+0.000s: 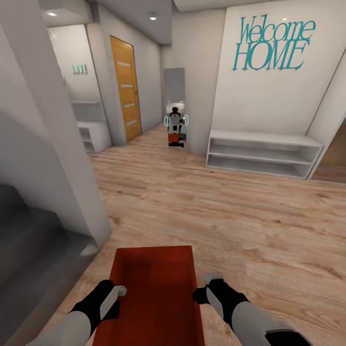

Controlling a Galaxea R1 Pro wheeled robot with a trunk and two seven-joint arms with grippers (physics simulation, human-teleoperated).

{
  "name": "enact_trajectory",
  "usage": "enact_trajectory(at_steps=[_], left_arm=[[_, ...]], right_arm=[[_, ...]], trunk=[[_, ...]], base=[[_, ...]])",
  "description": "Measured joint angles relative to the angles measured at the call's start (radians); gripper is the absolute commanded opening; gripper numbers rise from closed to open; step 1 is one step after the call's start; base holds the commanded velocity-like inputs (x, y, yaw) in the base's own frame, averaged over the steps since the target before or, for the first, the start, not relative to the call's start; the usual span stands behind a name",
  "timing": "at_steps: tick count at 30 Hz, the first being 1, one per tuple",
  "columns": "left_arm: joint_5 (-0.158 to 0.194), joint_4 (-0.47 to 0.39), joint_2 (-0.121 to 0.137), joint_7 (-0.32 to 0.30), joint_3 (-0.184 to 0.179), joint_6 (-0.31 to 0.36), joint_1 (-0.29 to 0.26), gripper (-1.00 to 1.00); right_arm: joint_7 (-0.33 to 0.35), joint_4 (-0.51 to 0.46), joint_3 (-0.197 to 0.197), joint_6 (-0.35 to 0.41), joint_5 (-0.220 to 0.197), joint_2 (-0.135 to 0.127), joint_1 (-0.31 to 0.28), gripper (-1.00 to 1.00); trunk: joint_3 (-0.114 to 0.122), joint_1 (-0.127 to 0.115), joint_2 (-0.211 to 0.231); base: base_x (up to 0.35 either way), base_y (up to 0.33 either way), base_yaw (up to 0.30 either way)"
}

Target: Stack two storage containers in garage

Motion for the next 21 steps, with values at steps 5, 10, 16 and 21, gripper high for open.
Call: enact_trajectory(at_steps=[5,10,16,21], left_arm=[[-0.001,0.001,0.000,-0.001,0.001,0.000,0.000,-1.00],[-0.001,0.001,0.000,-0.001,0.001,0.000,0.000,-1.00],[-0.001,0.000,0.000,-0.001,0.000,0.000,0.000,-1.00],[-0.001,0.000,0.000,0.000,0.000,0.000,0.000,-1.00]], right_arm=[[0.000,0.000,0.000,0.000,-0.001,0.000,0.000,-1.00],[0.000,0.000,0.000,0.000,-0.001,0.000,0.000,-1.00],[0.000,0.000,0.000,0.000,-0.001,0.000,0.000,-1.00],[0.000,0.000,0.000,0.000,-0.001,0.000,0.000,-1.00]], trunk=[[0.000,0.000,0.000],[0.000,0.000,0.000],[0.000,0.000,0.000],[0.000,0.000,0.000]], base=[[0.341,0.000,0.000],[0.342,0.000,0.000],[0.342,0.000,0.000],[0.342,0.000,0.000]])
